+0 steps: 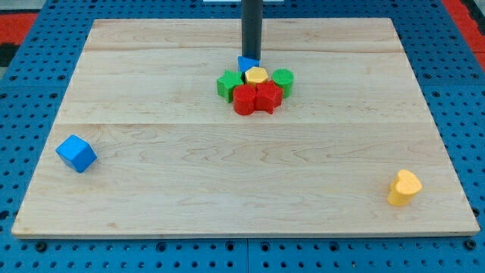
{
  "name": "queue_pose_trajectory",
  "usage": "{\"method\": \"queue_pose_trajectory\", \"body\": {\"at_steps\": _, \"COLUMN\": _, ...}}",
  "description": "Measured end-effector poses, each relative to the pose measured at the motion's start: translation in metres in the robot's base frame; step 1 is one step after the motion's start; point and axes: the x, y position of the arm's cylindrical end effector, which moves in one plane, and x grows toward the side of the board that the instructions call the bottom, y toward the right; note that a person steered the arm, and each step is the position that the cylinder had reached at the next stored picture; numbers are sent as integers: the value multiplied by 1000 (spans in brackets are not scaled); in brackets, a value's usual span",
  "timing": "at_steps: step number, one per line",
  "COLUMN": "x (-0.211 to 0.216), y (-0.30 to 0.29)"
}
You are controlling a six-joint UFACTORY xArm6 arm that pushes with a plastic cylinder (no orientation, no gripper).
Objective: Move your arm to the center right
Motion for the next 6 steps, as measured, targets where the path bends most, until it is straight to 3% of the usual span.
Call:
{"method": "queue_pose_trajectory", "body": {"at_steps": 3, "x": 18, "y": 13}}
{"method": "queue_pose_trajectory", "body": {"at_steps": 4, "x": -33, "y": 71}}
{"method": "queue_pose_trajectory", "body": {"at_steps": 5, "x": -29, "y": 177}}
{"method": "queue_pose_trajectory", "body": {"at_steps": 6, "x": 21, "y": 243}}
